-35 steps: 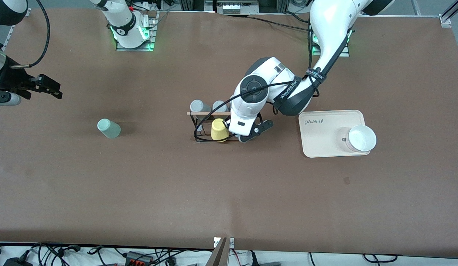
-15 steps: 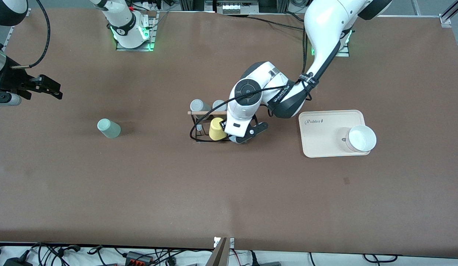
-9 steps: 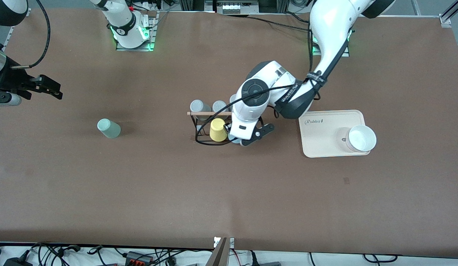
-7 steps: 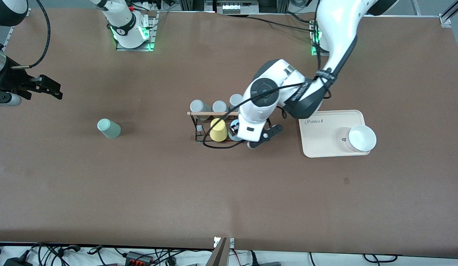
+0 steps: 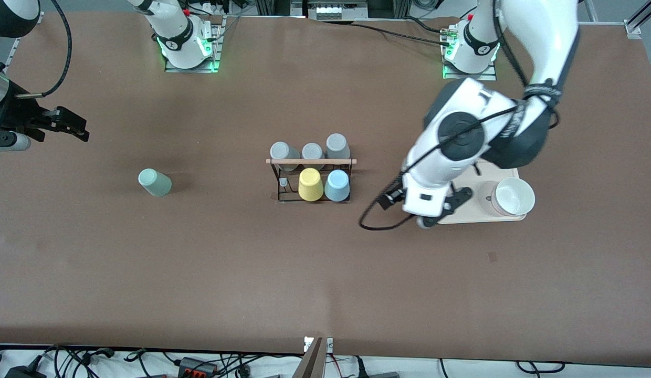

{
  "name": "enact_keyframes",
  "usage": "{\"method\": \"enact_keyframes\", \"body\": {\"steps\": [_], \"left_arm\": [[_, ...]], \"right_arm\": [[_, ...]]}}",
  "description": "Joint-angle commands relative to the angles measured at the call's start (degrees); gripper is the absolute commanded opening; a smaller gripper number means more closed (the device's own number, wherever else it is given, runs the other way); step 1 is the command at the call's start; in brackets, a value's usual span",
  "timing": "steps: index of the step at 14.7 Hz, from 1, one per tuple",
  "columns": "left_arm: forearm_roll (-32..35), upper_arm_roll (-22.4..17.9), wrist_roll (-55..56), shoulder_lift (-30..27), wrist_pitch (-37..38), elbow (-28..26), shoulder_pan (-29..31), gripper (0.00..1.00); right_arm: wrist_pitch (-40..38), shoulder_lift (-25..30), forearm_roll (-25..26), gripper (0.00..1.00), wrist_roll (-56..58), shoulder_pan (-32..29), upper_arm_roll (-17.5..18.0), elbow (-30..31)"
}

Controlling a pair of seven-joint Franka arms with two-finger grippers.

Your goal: Hang scattered cups on rack with three cups

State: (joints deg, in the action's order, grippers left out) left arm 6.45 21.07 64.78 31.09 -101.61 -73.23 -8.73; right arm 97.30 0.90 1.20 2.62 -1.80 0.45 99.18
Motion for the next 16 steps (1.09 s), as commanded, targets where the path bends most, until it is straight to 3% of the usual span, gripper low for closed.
{"method": "enact_keyframes", "body": {"steps": [1, 4, 7, 10, 14, 16], "left_arm": [[1.02, 0.55, -6.22, -4.27, 1.50, -1.13, 4.06, 1.00], [0.93, 0.46, -12.20, -6.65, 4.22, -1.47, 6.78, 1.00], [0.85, 1.86, -20.71, -10.68, 5.28, -4.80, 12.05, 1.00], [0.41, 0.73, -29.60, -14.55, 6.77, -7.53, 13.47, 1.00], [-0.90, -6.46, -44.00, -21.05, 9.15, -11.40, 12.86, 1.00], [-5.11, -11.29, -51.82, -24.74, 9.50, -14.03, 12.60, 1.00]], "right_arm": [[-0.18, -0.29, -0.50, 1.00, 0.11, -0.13, 0.16, -0.66], [0.26, -0.46, -0.50, 1.00, 0.11, -0.13, 0.08, -0.66], [-0.01, -1.34, -0.50, 1.00, 0.19, -0.13, 0.08, -0.66], [-0.27, -1.34, -0.50, 1.00, 0.19, -0.13, 0.08, -0.75], [2.09, -1.52, -0.67, 1.00, 0.02, -0.22, 0.08, -0.75], [2.36, -1.52, -1.11, 1.00, -0.07, -0.13, 0.16, -0.75]]}}
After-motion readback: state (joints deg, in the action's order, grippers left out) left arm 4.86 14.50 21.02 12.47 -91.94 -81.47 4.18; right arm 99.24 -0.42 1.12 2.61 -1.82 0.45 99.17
